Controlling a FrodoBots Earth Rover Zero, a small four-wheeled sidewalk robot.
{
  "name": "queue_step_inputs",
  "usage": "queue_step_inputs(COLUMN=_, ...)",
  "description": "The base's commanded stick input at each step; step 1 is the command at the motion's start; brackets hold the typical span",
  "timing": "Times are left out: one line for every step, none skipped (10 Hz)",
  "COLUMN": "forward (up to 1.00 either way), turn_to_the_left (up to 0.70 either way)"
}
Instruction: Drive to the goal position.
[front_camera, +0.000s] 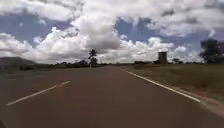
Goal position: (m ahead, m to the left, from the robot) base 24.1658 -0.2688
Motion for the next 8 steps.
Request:
queue_step_inputs(forward=1.0, turn_to_the_left=0.0)
queue_step_inputs(forward=1.0, turn_to_the_left=0.0)
queue_step_inputs(forward=1.0, turn_to_the_left=0.0)
queue_step_inputs(forward=1.0, turn_to_the_left=0.0)
queue_step_inputs(forward=1.0, turn_to_the_left=0.0)
queue_step_inputs(forward=1.0, turn_to_the_left=0.0)
queue_step_inputs(forward=1.0, turn_to_the_left=-0.1)
queue_step_inputs(forward=1.0, turn_to_the_left=-0.26)
